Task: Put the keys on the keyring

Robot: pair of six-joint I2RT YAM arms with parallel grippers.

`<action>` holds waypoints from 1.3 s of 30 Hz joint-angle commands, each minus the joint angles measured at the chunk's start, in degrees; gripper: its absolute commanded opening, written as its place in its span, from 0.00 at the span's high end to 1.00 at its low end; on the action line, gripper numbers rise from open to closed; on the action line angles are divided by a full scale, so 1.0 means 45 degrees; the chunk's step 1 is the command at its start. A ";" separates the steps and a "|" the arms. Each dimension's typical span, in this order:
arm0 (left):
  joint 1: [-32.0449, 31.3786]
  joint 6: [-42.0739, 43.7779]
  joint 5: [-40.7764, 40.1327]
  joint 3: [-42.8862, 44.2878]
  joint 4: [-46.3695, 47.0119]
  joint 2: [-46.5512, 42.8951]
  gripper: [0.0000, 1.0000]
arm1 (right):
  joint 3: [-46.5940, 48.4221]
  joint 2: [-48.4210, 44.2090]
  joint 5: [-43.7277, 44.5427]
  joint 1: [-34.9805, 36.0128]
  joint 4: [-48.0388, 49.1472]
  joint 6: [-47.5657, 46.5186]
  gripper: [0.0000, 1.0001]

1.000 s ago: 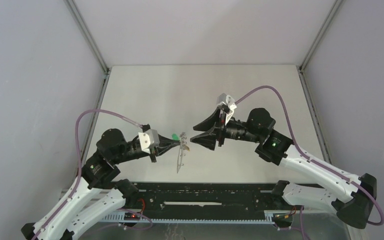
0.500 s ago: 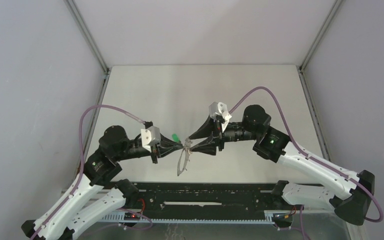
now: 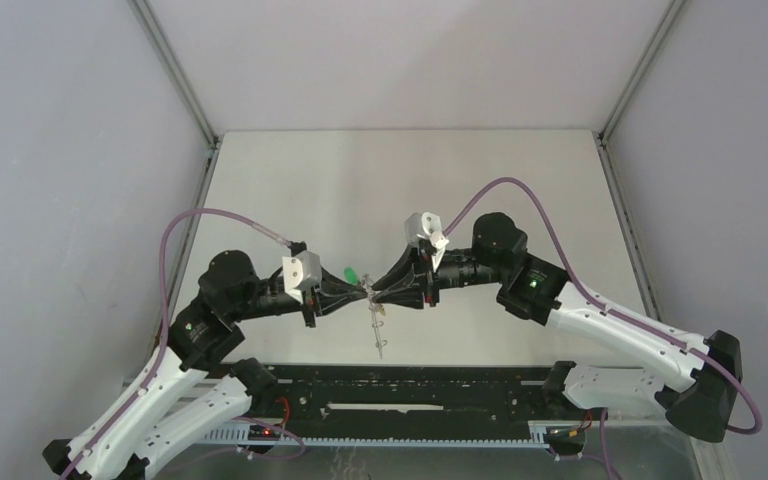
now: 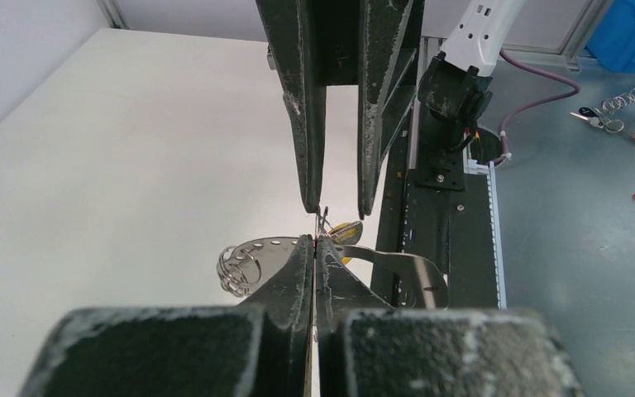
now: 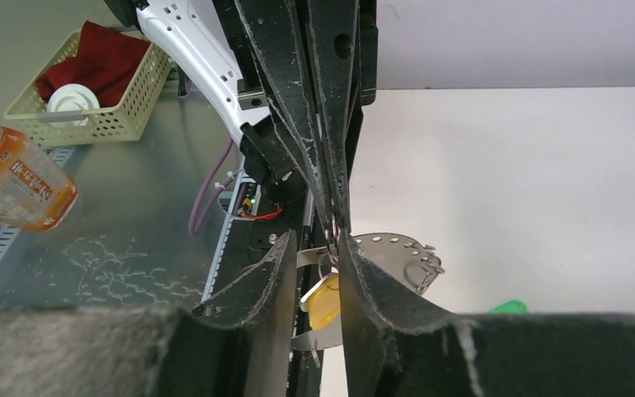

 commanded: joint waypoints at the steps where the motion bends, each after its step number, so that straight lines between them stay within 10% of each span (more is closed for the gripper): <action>1: -0.0013 -0.0226 0.0233 0.0781 0.0661 -0.0098 1.00 | 0.0478 0.0139 0.0246 0.0134 0.0423 -0.0181 0.70; 8: -0.0019 -0.0226 0.0217 0.0782 0.0671 -0.0155 1.00 | 0.0478 0.0337 0.0339 0.0196 0.0471 -0.0097 0.77; 13: -0.0009 -0.0020 0.0129 0.0788 0.0416 -0.0138 1.00 | 0.0478 0.0261 0.0554 0.0198 0.0498 0.0017 1.00; 22: -0.0014 0.2213 -0.0746 0.1127 -0.1952 0.0597 0.71 | 0.1767 0.0234 0.2074 0.0481 -0.3542 -0.0682 1.00; 39: -0.0025 0.3728 0.1157 0.2110 -0.3246 0.1382 0.57 | 0.6257 0.2552 0.3401 0.1503 -0.9508 -0.2598 1.00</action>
